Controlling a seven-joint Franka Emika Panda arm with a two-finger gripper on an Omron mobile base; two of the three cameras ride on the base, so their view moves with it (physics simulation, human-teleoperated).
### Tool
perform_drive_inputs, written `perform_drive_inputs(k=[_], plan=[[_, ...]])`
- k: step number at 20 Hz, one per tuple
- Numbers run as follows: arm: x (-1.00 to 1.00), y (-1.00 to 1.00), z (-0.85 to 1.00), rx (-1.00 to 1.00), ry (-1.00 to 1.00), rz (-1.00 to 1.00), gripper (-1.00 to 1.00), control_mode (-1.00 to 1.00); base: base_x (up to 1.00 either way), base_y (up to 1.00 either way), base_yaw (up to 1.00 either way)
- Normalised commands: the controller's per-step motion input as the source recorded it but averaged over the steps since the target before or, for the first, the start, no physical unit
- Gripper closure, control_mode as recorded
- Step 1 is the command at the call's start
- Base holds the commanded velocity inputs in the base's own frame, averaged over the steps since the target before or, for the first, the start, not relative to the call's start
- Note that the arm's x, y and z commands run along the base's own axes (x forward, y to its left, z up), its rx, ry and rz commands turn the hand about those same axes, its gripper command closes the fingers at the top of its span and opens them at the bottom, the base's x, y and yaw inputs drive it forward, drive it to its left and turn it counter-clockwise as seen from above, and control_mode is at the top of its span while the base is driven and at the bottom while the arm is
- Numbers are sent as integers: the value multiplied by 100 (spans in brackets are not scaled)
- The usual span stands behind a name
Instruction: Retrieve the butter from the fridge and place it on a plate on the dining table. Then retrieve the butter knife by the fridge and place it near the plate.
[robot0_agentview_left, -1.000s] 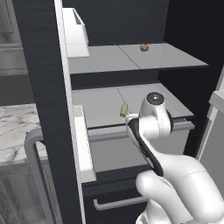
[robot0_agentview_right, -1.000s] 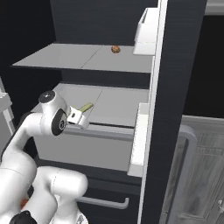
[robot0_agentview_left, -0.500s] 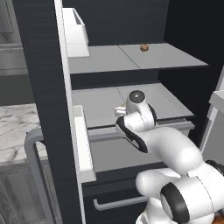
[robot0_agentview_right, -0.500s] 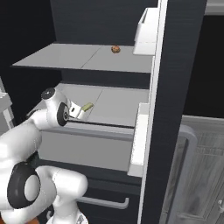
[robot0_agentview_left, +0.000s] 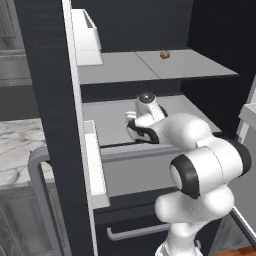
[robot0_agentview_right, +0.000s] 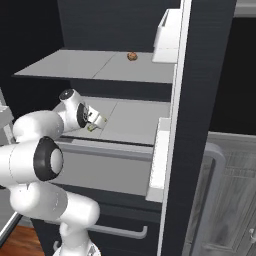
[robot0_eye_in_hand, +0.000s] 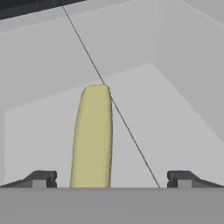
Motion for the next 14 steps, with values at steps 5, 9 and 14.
perform_drive_inputs(k=[5, 9, 14], plan=[[75, 10, -16, 1, 0, -5, -100, -100, 0, 0, 0], [34, 0, -27, 10, 0, 3, -100, -100, 0, 0, 0], [0, -6, -15, 3, 0, 1, -100, -100, 0, 0, 0]])
